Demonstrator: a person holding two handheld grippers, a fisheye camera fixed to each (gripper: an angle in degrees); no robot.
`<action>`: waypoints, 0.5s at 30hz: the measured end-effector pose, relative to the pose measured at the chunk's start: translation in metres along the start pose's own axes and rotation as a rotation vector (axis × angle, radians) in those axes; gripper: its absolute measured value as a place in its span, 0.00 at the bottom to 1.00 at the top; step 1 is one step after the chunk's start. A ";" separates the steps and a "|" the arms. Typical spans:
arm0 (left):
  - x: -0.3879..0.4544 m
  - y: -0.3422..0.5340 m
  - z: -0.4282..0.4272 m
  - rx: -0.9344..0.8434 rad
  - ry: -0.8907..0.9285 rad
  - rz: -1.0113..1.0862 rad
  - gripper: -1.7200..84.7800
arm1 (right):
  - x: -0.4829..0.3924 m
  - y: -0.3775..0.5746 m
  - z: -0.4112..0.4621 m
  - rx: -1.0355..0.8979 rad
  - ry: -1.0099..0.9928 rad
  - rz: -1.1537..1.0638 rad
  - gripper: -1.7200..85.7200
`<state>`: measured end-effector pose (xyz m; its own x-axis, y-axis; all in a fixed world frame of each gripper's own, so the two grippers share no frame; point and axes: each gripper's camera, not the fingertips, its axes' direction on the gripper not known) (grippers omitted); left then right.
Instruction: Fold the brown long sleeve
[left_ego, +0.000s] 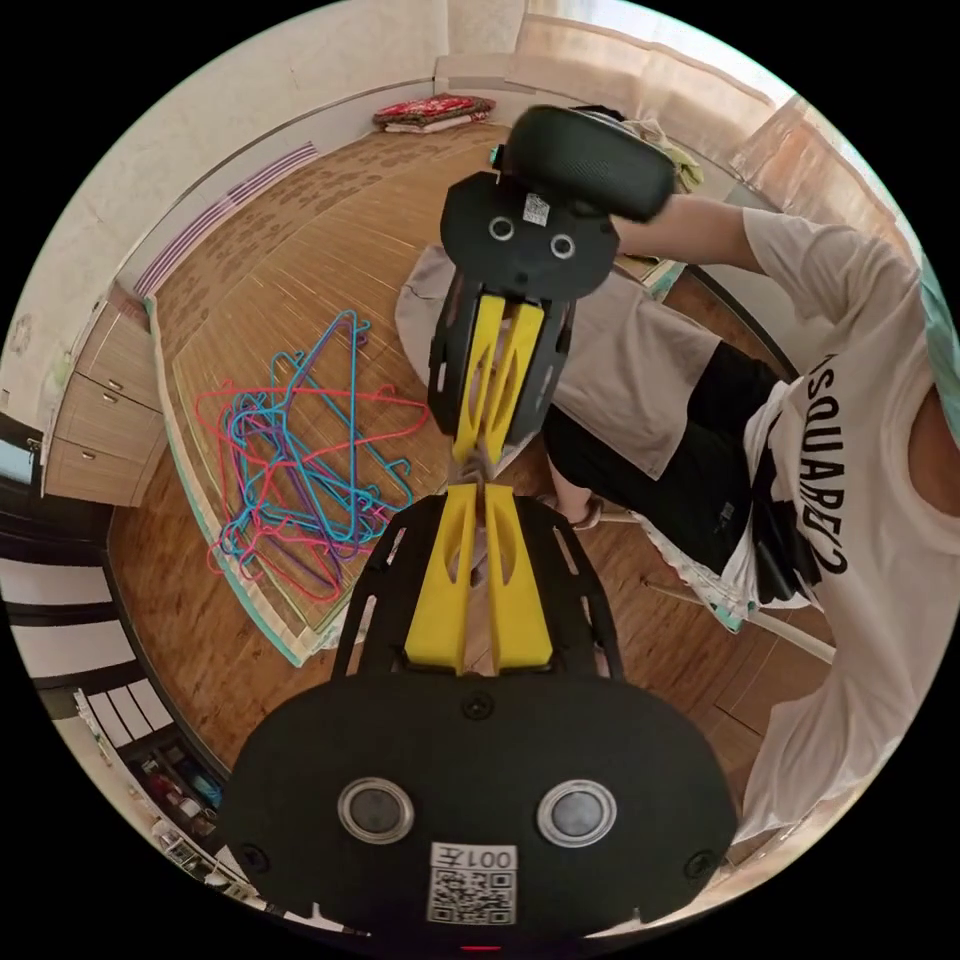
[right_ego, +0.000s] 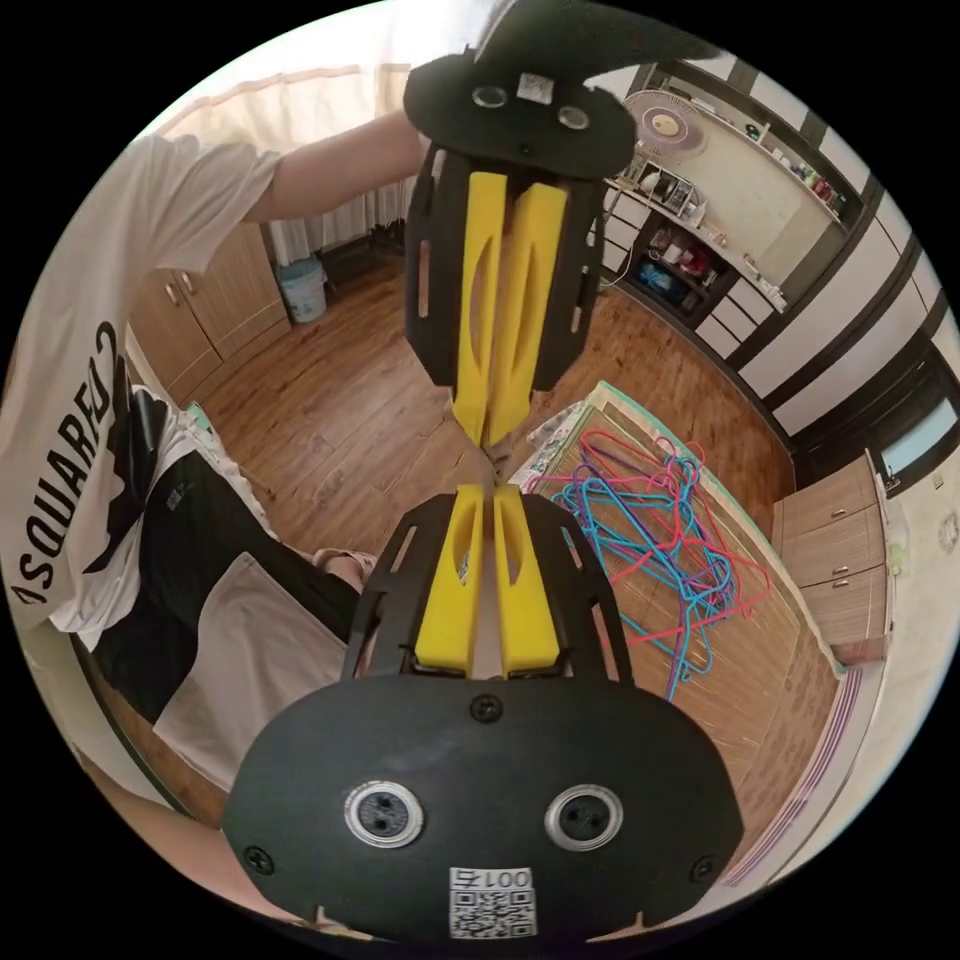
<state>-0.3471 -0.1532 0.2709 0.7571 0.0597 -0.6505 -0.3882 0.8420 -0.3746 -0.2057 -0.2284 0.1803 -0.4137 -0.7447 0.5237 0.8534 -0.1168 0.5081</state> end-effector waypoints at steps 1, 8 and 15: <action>0.001 0.014 0.000 0.002 -0.017 -0.019 0.06 | 0.005 0.007 -0.005 0.008 -0.008 0.008 0.04; 0.022 0.054 0.022 0.093 -0.172 -0.138 0.25 | 0.033 0.044 -0.039 0.068 -0.074 0.044 0.04; 0.056 0.066 0.042 0.339 -0.282 -0.247 0.21 | 0.045 0.071 -0.067 0.145 -0.115 0.069 0.04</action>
<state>-0.3083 -0.0715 0.2380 0.9355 -0.0603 -0.3480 -0.0224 0.9732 -0.2289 -0.1425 -0.3143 0.1941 -0.3965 -0.6669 0.6309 0.8298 0.0335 0.5570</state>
